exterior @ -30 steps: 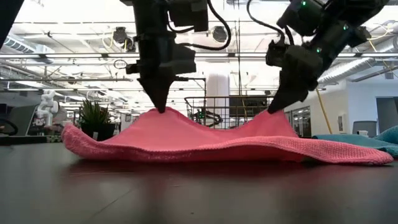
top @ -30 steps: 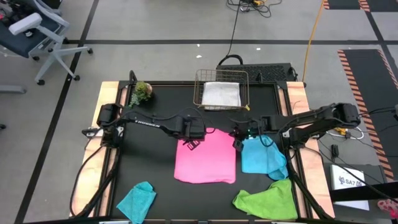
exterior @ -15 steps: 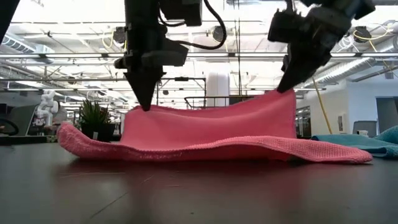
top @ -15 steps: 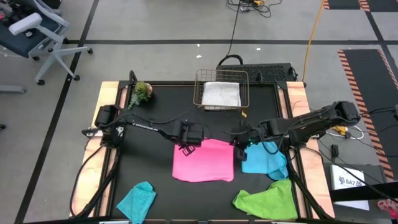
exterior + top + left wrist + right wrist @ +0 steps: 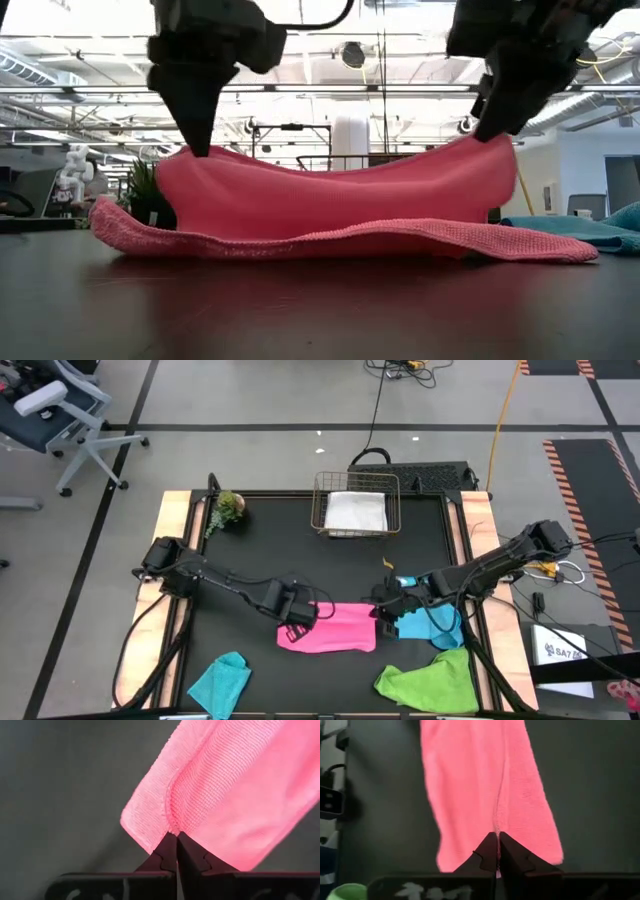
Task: Fold microfiber towels
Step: Fold the pink towel
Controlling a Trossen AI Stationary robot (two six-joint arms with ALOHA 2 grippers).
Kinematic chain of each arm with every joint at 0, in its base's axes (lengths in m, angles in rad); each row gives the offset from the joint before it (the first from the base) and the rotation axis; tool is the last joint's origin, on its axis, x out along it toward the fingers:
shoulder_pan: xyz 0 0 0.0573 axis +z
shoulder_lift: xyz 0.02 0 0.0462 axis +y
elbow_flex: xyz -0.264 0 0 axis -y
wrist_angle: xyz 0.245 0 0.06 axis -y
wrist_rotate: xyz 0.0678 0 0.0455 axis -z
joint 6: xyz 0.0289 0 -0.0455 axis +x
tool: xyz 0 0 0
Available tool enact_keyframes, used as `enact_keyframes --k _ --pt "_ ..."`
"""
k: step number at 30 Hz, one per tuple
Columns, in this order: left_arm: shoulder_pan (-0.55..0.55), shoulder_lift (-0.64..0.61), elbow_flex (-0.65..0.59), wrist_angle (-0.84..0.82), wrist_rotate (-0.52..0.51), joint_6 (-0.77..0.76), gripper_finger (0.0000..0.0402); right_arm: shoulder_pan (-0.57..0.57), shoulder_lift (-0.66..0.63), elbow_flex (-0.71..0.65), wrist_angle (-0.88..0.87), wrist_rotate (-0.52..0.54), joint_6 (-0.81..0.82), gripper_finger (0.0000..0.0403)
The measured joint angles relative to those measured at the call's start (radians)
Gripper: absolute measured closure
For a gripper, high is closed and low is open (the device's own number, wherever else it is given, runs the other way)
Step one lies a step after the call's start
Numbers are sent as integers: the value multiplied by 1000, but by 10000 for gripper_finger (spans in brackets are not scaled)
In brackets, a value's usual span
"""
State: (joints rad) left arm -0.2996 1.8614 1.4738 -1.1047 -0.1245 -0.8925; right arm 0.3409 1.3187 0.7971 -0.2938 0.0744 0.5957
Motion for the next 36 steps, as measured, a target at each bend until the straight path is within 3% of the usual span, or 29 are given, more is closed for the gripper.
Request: enact_keyframes --k 15,18,22,31,36 --pt "-109 13 -54 123 -6 -91 385 170 210 -1 227 -1 178 402" --pt "-125 12 -73 136 34 -106 376 180 214 -1 221 0 194 391" --pt "-156 13 -97 168 102 -108 356 191 214 -1 207 0 204 368" --pt "-206 13 -107 190 114 -128 290 191 214 -1 212 0 211 325" --pt "-208 13 -107 191 121 -142 269 191 208 -1 227 -70 267 319"
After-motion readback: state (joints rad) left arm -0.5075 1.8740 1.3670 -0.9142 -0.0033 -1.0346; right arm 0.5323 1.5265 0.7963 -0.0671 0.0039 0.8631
